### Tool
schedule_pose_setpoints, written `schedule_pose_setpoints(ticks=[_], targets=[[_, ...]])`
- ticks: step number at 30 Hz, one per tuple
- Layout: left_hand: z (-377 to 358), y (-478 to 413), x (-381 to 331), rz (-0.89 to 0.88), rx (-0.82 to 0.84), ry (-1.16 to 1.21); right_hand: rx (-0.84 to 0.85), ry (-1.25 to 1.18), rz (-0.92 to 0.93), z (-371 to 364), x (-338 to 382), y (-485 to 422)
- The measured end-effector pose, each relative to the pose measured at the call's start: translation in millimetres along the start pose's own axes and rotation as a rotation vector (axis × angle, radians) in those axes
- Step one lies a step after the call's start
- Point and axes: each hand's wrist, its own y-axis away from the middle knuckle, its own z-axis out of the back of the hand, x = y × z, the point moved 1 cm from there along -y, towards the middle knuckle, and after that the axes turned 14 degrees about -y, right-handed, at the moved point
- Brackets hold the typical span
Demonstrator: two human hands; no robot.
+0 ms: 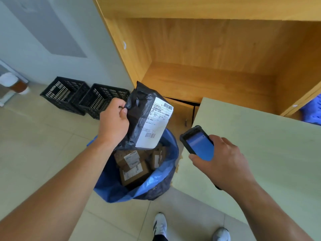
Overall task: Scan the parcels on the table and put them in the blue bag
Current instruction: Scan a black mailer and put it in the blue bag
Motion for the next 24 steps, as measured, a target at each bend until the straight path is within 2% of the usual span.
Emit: schedule_pose_setpoints(ticks=[9, 13, 18, 24], targets=[[-28.9, 5.4, 91.1, 0.111, 0.062, -0.017, 0.05, 0.004, 0.065, -61.3, 32.9, -4.8], [-32.0, 10.9, 118.0, 0.037, 0.087, 0.043, 0.069, 0.052, 0.074, -82.5, 49.1, -4.6], [-19.0, 10.8, 125.5, 0.018, 0.089, 0.108, 0.052, 0.152, 0.123, -92.0, 70.9, -1.7], [13.6, -1.3, 107.7, -0.054, 0.053, 0.112, -0.007, 0.12, 0.167, -82.5, 84.8, -2.3]])
